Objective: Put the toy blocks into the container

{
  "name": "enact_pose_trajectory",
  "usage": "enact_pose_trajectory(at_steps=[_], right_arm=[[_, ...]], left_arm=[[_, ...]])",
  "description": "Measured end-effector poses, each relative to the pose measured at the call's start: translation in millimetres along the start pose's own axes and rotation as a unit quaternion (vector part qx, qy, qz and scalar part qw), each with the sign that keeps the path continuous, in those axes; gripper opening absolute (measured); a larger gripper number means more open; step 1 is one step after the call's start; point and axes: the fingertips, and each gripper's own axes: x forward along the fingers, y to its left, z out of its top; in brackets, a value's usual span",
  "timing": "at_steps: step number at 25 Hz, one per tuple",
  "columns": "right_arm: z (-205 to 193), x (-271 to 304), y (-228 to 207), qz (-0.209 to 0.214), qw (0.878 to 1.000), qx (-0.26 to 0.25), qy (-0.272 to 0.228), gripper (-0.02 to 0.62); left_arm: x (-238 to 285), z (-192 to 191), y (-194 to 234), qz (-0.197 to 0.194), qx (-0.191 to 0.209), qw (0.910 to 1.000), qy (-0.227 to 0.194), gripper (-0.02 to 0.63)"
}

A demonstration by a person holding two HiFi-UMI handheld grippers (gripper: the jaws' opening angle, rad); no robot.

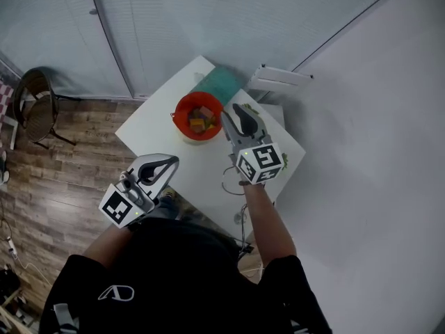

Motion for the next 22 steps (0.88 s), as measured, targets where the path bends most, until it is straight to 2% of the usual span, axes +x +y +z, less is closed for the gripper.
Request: enact_pose_trajectory(at_steps=[8, 18, 22], right_arm=[[52.8, -88.0, 13.1, -0.035, 0.997, -0.014, -0.062, 0.115], [58.9, -162.8, 28.8, -0.085, 0.992, -0.002, -0.098, 0.080], [52.7, -179.0, 32.9, -0.101, 0.990, -0.002, -0.094, 0.064]], left_arm=[[25.7, 1.6, -17.6, -0.042, -0.004, 0.9991, -0.004, 0.005], [62.0, -1.0, -47.0, -0.097, -0.011, 0.9951, -0.008, 0.006], [73.4, 0.1, -56.0, -0.117, -0.013, 0.9930, -0.009, 0.005]])
